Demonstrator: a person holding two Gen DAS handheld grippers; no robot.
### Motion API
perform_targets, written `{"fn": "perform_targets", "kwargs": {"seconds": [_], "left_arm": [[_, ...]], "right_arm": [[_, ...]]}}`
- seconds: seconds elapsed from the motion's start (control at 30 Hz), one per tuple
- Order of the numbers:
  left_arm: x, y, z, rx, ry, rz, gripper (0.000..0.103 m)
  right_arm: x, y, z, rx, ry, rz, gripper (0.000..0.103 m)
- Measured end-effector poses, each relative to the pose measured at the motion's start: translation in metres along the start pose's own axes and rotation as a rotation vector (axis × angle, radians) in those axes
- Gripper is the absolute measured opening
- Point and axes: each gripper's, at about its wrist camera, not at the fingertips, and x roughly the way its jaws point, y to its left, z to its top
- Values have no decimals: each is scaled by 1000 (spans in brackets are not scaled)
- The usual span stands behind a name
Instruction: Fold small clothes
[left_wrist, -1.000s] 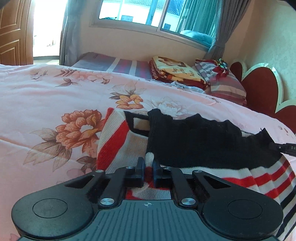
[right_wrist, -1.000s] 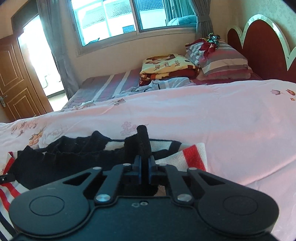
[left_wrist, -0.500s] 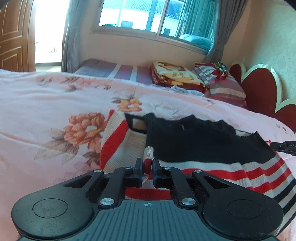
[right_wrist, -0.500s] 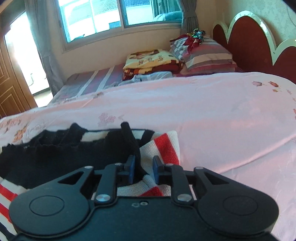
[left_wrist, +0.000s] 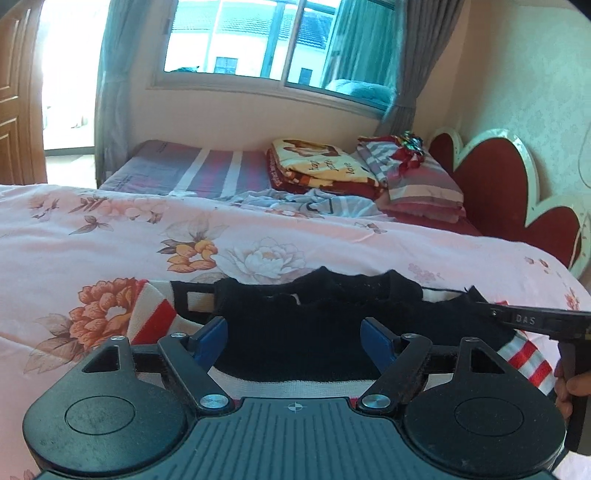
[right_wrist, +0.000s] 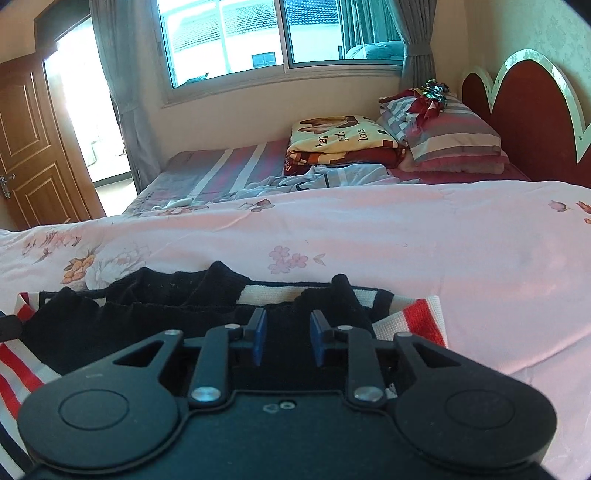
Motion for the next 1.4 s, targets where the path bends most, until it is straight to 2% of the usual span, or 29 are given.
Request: {"fn": "perform_targets", "kwargs": {"seconds": [0.07,0.13,0.23,0.33,0.4,0.43,0.53,0.93,1.07,1.13,1.27,1.33,1.4], "left_arm": [[14,-5,-1,11,37,-18,78],[33,-4,-1,-46,77,-36,78],[60,-3,-2,-79,103,-2,78],[80,-3,-3,-36,116,33,78],[87,-5,-5,30,116,54,79],[87,-7,-6,50,114,59,80],[85,-11,-9,76,103,70,80],[75,-17,-13,121,94,97,81],[65,-20,-11,114,111,101,81],[52,-22,-11,95,113,85,81],[22,-41,-20,152,81,-34,83],[18,-48,-27,187,79,-56,91],[19,-47,-34,197,98,-42,91]], "right_arm": [[5,1,-1,7,18,8,28],[8,6,-1,4,24,24,28],[11,17,0,-56,19,31,32],[16,20,1,-106,15,10,32],[24,12,0,-125,29,-61,32],[28,4,-3,-131,32,-89,29],[26,-9,-11,-128,1,-73,21],[21,-12,-12,-88,-4,-63,22],[11,0,-7,-87,13,-74,28],[-1,7,-7,-67,1,-40,31],[-22,38,-16,-121,1,14,31],[-27,57,-24,-145,18,33,28],[-28,71,-30,-169,39,35,28]]}}
